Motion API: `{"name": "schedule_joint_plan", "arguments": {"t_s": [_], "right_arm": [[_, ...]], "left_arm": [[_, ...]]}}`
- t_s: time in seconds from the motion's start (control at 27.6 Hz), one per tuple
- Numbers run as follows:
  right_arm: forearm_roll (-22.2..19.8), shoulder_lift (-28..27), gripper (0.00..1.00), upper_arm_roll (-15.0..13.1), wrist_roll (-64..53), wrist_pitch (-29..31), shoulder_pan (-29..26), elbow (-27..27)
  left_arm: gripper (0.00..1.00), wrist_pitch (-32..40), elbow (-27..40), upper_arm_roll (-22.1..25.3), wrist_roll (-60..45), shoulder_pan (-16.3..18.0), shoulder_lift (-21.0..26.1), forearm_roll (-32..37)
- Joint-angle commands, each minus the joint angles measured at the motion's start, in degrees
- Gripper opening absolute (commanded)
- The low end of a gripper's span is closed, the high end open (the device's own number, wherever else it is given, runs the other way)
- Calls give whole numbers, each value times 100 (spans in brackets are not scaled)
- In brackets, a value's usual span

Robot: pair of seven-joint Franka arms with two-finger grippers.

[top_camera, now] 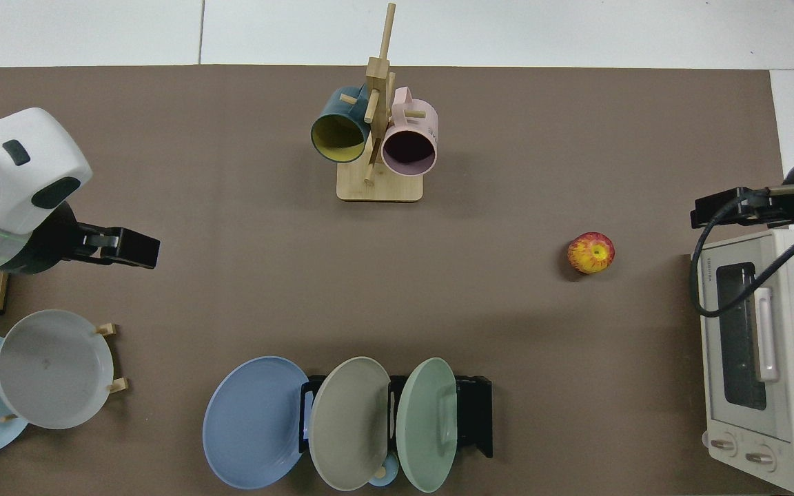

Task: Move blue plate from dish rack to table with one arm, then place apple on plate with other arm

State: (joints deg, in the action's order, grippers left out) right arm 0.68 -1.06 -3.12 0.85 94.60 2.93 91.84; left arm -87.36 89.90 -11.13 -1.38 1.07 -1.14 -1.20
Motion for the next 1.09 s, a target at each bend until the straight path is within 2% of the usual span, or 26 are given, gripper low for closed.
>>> {"name": "schedule_joint_plan", "arguments": {"t_s": [0.0,0.65,0.91,1.05], "right_arm": [[64,-70,100,48,-16,-21,-38,-141],[46,-210,100,92,55,-91,-47,-184],[28,-385,100,101,186,23,163,-184],[81,-491,100,109,424,391,208,-141]], "left_arm": [[100,79,-61,6,50,33,-9,-47],[100,79,-61,6,59,33,-9,-47],[100,88,-61,6,50,33,0,-47],[100,79,-61,6,50,33,0,-47]]}}
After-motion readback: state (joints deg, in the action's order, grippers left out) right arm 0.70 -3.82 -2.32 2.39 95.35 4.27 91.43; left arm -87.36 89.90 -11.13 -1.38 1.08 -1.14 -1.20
